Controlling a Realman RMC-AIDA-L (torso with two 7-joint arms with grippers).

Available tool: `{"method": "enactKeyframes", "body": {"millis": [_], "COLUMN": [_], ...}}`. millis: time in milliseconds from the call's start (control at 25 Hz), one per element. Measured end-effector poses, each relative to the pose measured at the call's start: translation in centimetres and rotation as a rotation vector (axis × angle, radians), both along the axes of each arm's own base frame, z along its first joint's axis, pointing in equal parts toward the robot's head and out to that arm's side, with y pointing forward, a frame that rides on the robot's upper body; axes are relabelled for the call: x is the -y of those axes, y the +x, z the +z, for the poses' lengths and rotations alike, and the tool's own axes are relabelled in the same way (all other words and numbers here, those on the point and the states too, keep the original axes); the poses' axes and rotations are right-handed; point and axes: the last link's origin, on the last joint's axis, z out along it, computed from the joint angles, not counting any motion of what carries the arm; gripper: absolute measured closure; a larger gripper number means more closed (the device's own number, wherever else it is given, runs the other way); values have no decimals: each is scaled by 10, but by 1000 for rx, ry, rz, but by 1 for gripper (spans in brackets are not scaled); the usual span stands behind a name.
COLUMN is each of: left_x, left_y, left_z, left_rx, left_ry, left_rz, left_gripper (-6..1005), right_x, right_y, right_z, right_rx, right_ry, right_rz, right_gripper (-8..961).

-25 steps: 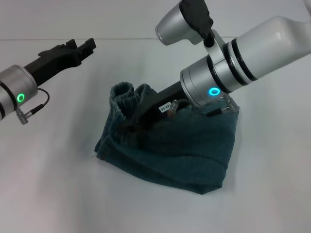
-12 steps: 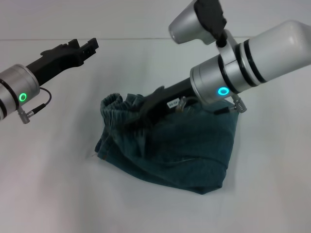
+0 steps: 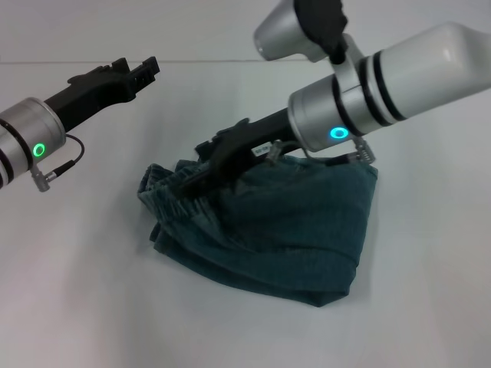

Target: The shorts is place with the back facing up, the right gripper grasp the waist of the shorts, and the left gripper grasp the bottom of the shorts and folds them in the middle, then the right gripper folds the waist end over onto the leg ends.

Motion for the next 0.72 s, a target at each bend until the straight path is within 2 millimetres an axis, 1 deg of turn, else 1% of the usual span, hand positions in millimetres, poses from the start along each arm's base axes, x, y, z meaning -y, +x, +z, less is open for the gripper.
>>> {"method": "enactKeyframes", "body": {"millis": [120,160,280,480,640,720], "left_x": [1,1,2,6,15,23], "left_y": [-1,-1,-4,-7,-12,-16], "left_z": [0,0,2,9,21,25], "left_rx": [-3,-3,2,41,94,120], "left_ry": [0,1,6,20,34,36], "left_rz": [-1,0,4,-2,-28,-43], "left_gripper": [390,390,387,383,379,378], "right_x": [4,6,12,24,40,48], "right_y": [-8,-10,-10,7,29,41], "right_z": [-4,-4,2,17,32,38], "right_rx": [-4,-7,-37,-102,-177,-208], "right_ry": [-23,-26,12,34,20,26], "right_rz": [32,44,71,34,17,22], "right_gripper": [38,38,37,35,34,34]}}
